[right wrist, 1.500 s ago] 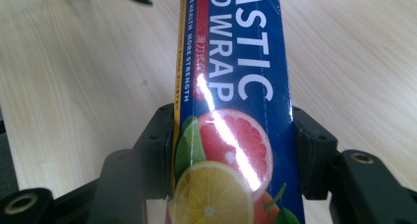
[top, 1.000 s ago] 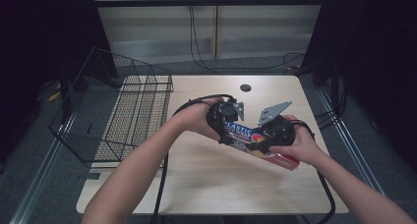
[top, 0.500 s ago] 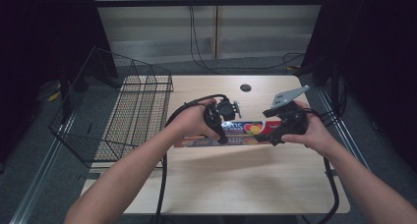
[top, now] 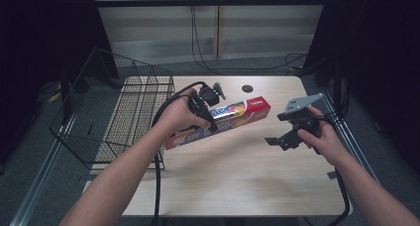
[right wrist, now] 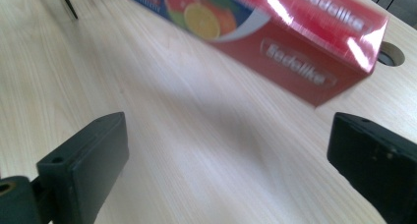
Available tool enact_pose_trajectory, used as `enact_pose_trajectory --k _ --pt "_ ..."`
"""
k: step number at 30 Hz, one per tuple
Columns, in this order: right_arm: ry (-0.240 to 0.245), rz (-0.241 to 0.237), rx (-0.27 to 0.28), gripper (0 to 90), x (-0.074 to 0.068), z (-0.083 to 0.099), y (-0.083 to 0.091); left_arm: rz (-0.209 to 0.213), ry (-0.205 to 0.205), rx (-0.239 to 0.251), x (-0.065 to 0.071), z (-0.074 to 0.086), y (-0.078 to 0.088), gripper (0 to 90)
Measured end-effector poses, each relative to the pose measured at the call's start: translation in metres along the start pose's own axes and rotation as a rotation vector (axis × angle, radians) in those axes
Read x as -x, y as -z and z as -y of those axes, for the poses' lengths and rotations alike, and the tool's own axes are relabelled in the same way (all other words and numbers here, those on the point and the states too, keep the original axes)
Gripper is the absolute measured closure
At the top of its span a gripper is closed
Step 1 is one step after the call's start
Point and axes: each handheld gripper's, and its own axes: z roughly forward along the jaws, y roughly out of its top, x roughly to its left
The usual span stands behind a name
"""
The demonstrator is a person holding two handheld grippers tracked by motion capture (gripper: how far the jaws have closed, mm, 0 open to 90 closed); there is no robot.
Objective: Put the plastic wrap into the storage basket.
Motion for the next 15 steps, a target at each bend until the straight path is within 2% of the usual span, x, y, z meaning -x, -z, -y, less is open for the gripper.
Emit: enact_pose_trajectory --k 1,2,4,5,7,9,10,11,13,15 --pt "-0.007 -0.004 0.007 2.3 -0.001 0.002 -0.001 0.003 0.035 0.005 -0.002 0.001 0.002 43.1" --pt "-0.019 -0.011 0.006 2.0 -0.002 0.004 -0.003 -0.003 0.035 0.006 -0.003 0.002 0.003 43.2" --pt "-0.028 -0.011 0.005 2.0 -0.004 0.006 -0.006 -0.005 0.071 0.005 -0.007 0.003 0.007 43.1" --pt "-0.025 -0.004 0.002 2.1 -0.006 0.008 -0.008 -0.012 0.074 -0.001 -0.008 0.004 0.009 43.2" --pt "-0.024 0.007 -0.009 2.4 -0.011 0.014 -0.016 -0.027 0.113 0.007 -0.011 0.006 0.012 43.2" --pt "-0.036 -0.003 -0.007 2.3 -0.012 0.016 -0.019 -0.030 0.146 0.015 -0.016 0.008 0.016 43.2" --pt "-0.036 -0.003 -0.007 2.3 -0.012 0.016 -0.019 -0.030 0.146 0.015 -0.016 0.008 0.016 43.2" --pt "-0.043 -0.004 -0.004 2.4 -0.012 0.017 -0.020 -0.028 0.175 0.022 -0.019 0.009 0.018 43.2" --pt "-0.060 -0.010 0.001 2.1 -0.013 0.020 -0.023 -0.030 0.187 0.020 -0.023 0.010 0.021 43.3" --pt "-0.063 0.000 -0.004 2.5 -0.014 0.021 -0.026 -0.042 0.217 0.024 -0.024 0.011 0.023 43.3"
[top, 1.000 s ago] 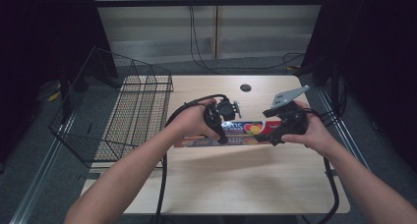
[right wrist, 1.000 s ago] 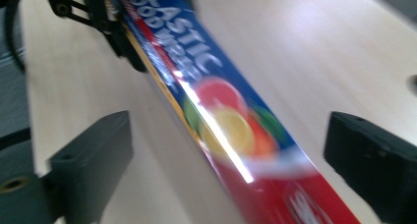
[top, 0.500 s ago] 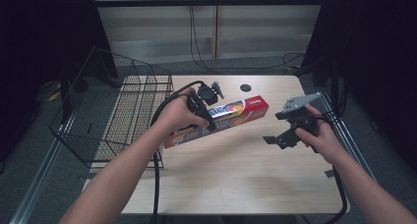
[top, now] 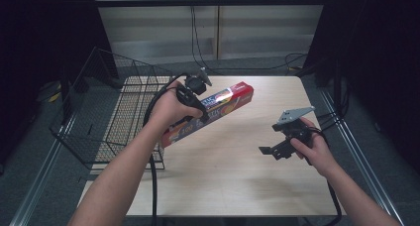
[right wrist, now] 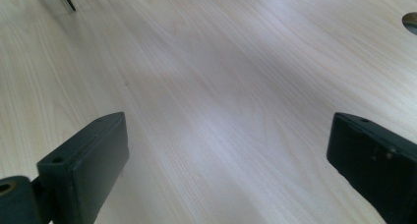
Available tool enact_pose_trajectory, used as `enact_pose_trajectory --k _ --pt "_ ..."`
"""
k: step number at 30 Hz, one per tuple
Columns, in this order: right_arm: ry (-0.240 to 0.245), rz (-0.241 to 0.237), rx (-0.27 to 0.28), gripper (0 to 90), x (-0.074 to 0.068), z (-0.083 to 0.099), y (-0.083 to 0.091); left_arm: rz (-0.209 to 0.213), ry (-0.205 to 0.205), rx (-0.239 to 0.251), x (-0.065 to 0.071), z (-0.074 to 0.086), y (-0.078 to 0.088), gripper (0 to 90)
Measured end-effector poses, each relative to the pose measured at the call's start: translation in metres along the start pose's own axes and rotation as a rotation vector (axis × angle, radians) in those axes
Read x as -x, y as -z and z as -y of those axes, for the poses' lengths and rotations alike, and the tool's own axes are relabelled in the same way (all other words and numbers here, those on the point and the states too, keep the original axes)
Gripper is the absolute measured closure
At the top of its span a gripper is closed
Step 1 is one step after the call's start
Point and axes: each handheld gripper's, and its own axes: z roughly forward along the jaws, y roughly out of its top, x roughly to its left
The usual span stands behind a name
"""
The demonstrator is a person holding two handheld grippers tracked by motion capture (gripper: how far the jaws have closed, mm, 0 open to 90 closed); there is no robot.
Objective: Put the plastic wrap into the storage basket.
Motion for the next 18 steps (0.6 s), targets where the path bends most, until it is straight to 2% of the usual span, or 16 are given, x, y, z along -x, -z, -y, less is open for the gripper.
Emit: enact_pose_trajectory --k 5,6,11,12,14,17,18 --pt "-0.010 0.005 0.002 2.2 -0.002 0.004 -0.005 -0.023 0.037 0.011 -0.008 0.001 0.008 43.3" --pt "-0.006 0.002 0.001 2.1 -0.003 0.005 -0.006 -0.030 0.058 0.017 -0.009 0.001 0.009 43.3" --pt "-0.020 0.015 -0.009 2.5 -0.008 0.009 -0.014 -0.048 0.103 0.029 -0.014 0.003 0.016 43.2" --pt "-0.023 0.017 -0.006 2.4 -0.009 0.009 -0.015 -0.056 0.097 0.024 -0.016 0.003 0.018 43.3" --pt "-0.037 0.014 0.008 2.5 -0.010 0.009 -0.016 -0.055 0.112 0.023 -0.019 0.004 0.022 43.3" --pt "-0.042 0.004 0.024 2.4 -0.012 0.011 -0.019 -0.075 0.151 0.046 -0.023 0.005 0.025 43.3" --pt "-0.042 0.017 0.021 2.4 -0.013 0.011 -0.019 -0.075 0.159 0.040 -0.025 0.006 0.028 43.3"
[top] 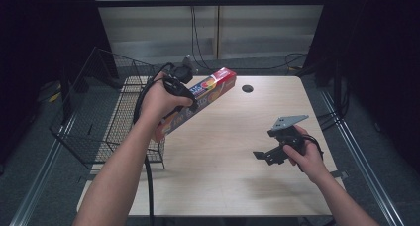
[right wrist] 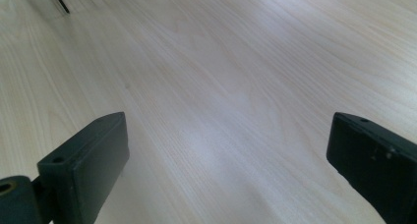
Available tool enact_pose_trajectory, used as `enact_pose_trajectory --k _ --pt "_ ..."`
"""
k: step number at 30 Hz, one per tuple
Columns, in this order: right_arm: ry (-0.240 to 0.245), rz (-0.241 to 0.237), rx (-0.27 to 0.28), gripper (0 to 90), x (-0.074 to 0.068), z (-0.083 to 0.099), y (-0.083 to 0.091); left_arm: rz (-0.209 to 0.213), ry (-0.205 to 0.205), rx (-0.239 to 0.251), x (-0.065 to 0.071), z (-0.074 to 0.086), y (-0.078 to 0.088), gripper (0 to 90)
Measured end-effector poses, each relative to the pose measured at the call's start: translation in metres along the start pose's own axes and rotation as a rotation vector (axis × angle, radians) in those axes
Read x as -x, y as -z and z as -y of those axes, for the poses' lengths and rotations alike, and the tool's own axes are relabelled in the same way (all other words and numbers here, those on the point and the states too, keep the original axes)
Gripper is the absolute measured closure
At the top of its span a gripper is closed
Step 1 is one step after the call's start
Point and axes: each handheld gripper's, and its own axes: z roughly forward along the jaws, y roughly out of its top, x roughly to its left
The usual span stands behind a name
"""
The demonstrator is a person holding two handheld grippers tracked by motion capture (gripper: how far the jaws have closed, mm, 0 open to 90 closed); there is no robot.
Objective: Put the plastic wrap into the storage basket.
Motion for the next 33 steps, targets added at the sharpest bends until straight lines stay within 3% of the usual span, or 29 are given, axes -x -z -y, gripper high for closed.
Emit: enact_pose_trajectory --k 5,11,20,21,24,28,29,30,33 --pt "-0.005 -0.004 0.013 2.2 -0.004 0.001 -0.002 -0.014 0.049 0.021 -0.006 0.002 0.004 43.3" --pt "0.002 -0.012 0.017 2.2 -0.006 0.002 -0.002 -0.033 0.082 0.005 -0.017 0.005 0.013 43.3" --pt "-0.003 -0.013 0.022 2.1 -0.006 0.004 -0.002 -0.066 0.183 0.037 -0.032 0.012 0.023 43.3" --pt "-0.004 -0.014 0.020 2.1 -0.006 0.004 -0.002 -0.077 0.156 0.026 -0.036 0.013 0.026 43.3" --pt "-0.005 -0.008 0.020 2.0 -0.007 0.004 -0.002 -0.088 0.176 0.035 -0.041 0.016 0.030 43.3" --pt "-0.004 -0.002 0.020 2.0 -0.006 0.005 -0.002 -0.104 0.216 0.035 -0.046 0.019 0.035 43.3" --pt "-0.005 0.000 0.020 2.0 -0.006 0.005 -0.002 -0.110 0.256 0.048 -0.045 0.020 0.035 43.3" --pt "-0.004 -0.001 0.020 2.1 -0.007 0.005 -0.002 -0.111 0.269 0.056 -0.047 0.021 0.036 43.3" --pt "-0.003 -0.004 0.020 2.0 -0.007 0.006 -0.002 -0.118 0.278 0.058 -0.051 0.023 0.040 43.3"
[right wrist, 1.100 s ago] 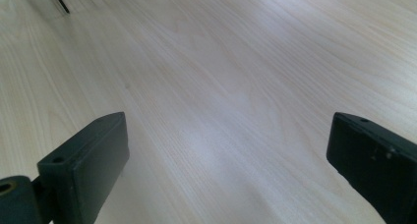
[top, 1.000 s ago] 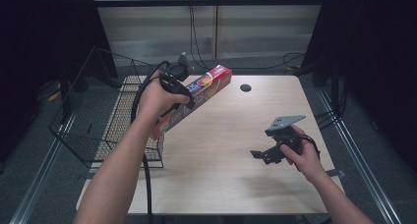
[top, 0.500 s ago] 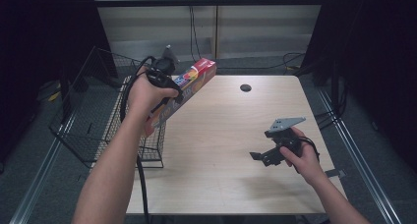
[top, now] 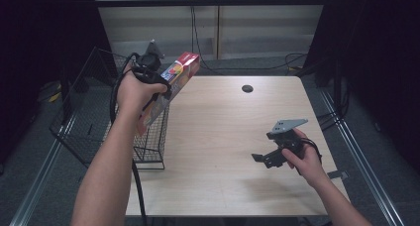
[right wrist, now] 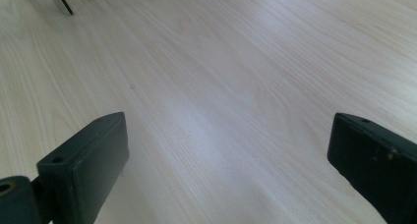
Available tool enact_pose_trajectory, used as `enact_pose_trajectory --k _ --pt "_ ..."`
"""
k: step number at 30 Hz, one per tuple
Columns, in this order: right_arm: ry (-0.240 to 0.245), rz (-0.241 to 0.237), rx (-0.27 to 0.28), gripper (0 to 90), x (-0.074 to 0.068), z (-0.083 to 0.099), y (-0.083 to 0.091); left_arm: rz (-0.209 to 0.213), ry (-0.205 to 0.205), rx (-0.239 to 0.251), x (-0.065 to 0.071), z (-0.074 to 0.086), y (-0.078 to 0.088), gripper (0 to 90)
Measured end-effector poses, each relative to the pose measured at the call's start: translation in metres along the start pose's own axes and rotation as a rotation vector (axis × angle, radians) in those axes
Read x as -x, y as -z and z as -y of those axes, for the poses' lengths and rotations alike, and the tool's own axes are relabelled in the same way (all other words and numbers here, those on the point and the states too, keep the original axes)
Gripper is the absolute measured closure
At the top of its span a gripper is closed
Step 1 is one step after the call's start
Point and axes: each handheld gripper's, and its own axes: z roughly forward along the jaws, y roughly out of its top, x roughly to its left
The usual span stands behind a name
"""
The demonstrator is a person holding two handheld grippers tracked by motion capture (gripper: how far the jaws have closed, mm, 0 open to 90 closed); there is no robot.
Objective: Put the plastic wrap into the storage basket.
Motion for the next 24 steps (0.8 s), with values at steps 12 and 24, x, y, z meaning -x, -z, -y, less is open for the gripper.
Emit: enact_pose_trajectory --k 12,24 --pt "-0.009 -0.007 0.011 1.9 0.003 0.001 0.001 -0.037 0.073 0.005 -0.016 0.004 0.008 43.3" --pt "-0.008 -0.007 0.015 1.9 0.004 0.003 0.002 -0.074 0.141 0.012 -0.029 0.009 0.013 43.2"
